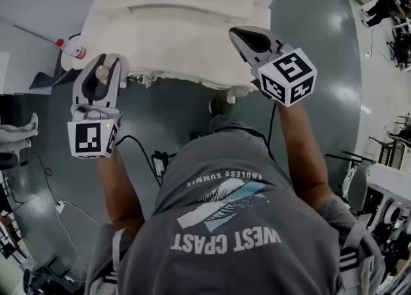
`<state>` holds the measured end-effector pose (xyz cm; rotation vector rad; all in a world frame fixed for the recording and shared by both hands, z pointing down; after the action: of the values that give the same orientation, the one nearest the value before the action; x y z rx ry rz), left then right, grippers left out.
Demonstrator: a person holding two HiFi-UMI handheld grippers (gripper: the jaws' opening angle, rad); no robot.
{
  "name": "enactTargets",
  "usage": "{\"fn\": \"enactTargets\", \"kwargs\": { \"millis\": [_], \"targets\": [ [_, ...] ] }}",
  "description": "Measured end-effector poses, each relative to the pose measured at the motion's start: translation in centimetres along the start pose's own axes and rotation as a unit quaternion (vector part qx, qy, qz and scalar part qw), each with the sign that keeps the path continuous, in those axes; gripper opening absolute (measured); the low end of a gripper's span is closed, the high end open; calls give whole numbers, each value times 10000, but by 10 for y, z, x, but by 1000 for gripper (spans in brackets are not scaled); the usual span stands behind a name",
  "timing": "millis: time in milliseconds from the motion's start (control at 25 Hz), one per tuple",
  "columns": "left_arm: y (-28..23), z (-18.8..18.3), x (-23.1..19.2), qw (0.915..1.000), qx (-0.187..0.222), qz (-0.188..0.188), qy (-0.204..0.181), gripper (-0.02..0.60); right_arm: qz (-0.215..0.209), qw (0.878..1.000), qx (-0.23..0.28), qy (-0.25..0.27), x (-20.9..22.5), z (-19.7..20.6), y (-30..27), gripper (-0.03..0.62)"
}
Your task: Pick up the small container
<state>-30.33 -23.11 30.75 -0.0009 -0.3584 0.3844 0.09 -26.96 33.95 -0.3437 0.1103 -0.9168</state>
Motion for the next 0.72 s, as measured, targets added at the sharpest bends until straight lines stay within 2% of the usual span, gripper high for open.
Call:
{"fn": "enactTargets", "kwargs": {
  "millis": [440, 720],
  "targets": [
    [27, 6, 8, 9997, -149, 164, 42, 132, 118, 9996, -120, -220, -22, 17, 14, 25],
    [9, 25, 23, 9982, -399, 410, 189, 132, 199, 9982, -325, -455, -17, 38, 25, 25]
  ]
}}
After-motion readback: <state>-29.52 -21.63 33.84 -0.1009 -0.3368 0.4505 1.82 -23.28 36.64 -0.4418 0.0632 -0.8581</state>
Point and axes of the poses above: the fingertips, and each gripper's own axes: y backward along the fingers, x to its right, z out of its underside, the point moved 5 cm from there along y, backward along the fingers, and after that the axes turned 10 degrees about -z, right-handed, at the moved point
